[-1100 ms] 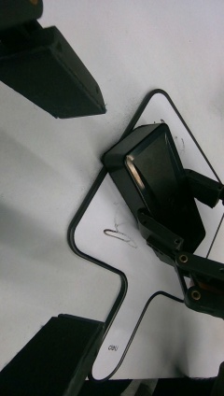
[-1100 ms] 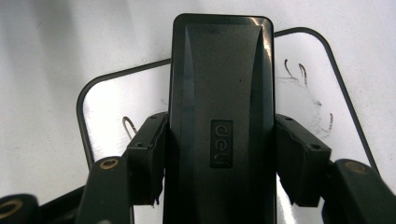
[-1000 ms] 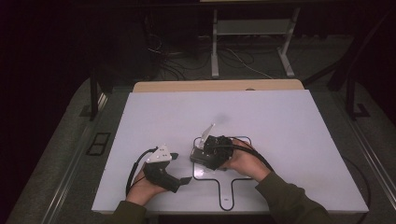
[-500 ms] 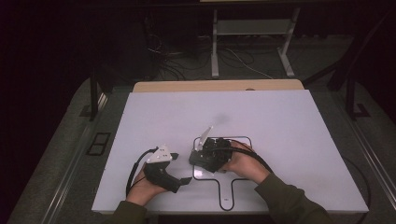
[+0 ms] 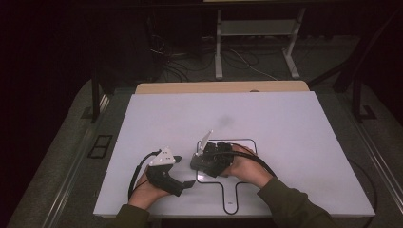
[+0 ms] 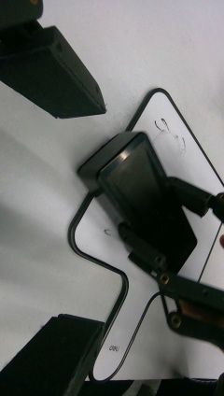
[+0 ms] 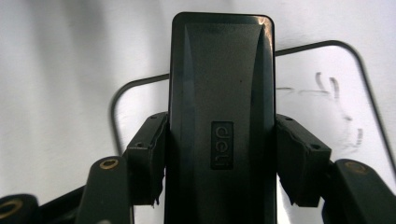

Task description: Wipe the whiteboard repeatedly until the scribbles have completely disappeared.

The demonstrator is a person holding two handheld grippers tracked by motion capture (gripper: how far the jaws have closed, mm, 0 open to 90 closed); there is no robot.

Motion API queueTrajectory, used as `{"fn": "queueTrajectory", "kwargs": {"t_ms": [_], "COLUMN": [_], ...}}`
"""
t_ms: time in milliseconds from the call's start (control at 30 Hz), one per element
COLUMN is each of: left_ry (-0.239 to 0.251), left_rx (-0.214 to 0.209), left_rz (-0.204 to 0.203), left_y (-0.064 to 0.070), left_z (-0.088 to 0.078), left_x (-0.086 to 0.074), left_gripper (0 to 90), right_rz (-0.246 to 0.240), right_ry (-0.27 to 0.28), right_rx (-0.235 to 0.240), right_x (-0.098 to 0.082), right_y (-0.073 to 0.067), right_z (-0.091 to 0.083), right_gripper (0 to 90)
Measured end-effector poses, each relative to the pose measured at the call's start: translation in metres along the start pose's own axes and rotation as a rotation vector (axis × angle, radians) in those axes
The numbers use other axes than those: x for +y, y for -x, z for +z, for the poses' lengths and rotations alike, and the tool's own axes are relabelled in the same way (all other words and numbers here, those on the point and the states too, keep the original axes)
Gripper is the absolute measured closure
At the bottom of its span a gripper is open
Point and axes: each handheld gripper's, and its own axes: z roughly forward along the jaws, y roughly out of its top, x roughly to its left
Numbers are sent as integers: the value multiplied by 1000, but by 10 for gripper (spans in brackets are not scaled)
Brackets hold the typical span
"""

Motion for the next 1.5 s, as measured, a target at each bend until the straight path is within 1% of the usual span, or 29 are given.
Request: {"fn": "queueTrajectory", "kwargs": {"t_ms": [67, 100, 233, 300, 333, 367, 500, 567, 600, 667, 733, 933, 1000, 1067, 1200, 1233, 1333, 1400, 1433, 1500], "left_ry": [-1, -2, -7, -8, -10, -10, -5, -4, -3, -4, -7, -8, -8, -9, -9, -9, -8, -10, -10, -10], "left_rx": [0, 0, 1, 1, 1, 1, 1, 0, 0, -1, -3, -4, -3, -5, -6, -7, -8, -8, -8, -8], "left_rz": [2, 3, 8, 8, 10, 9, 4, 6, 3, 3, 3, 1, 5, 4, 3, 1, -1, 0, 1, 1], "left_y": [0, 0, 1, 1, 1, 1, 1, 0, 1, 0, 0, 0, 0, 0, 0, 0, 0, 0, 0, 0], "left_z": [0, 0, 0, 0, 0, 0, 0, -1, -1, -1, 0, 0, 0, 0, 0, 0, 0, 0, 0, 0], "left_x": [0, 0, 0, 0, 0, 0, 0, 0, 0, 0, 0, 0, 0, 0, 0, 0, 0, -1, 0, 0], "left_gripper": [0, 0, 0, 0, 0, 0, 0, 0, 0, 0, 0, 0, 0, 0, 0, 0, 0, 0, 0, 0], "right_rz": [-11, -5, -27, -33, -27, -25, -7, -7, 1, 14, 21, 83, 102, 131, 163, 173, 184, 179, 173, 166], "right_ry": [-3, -6, 0, 2, 2, 3, -1, -8, -12, -12, -17, -18, -20, -27, -39, -36, -42, -49, -47, -42], "right_rx": [-9, -10, 28, 30, 33, 36, 10, -14, -25, -33, -51, -69, -75, -84, -101, -98, -95, -107, -99, -66], "right_x": [1, 1, 1, 1, 1, 1, 2, 3, 4, 5, 6, 9, 10, 11, 13, 13, 15, 16, 17, 19], "right_y": [0, -2, -11, -14, -14, -12, -5, 1, 4, 10, 16, 36, 44, 53, 68, 71, 75, 73, 72, 67], "right_z": [0, 0, -1, -1, -1, -1, 0, 1, 1, 3, 4, 8, 9, 10, 13, 13, 14, 15, 15, 15], "right_gripper": [390, 390, 390, 390, 390, 390, 390, 390, 390, 390, 390, 390, 390, 390, 390, 390, 390, 390, 390, 390]}}
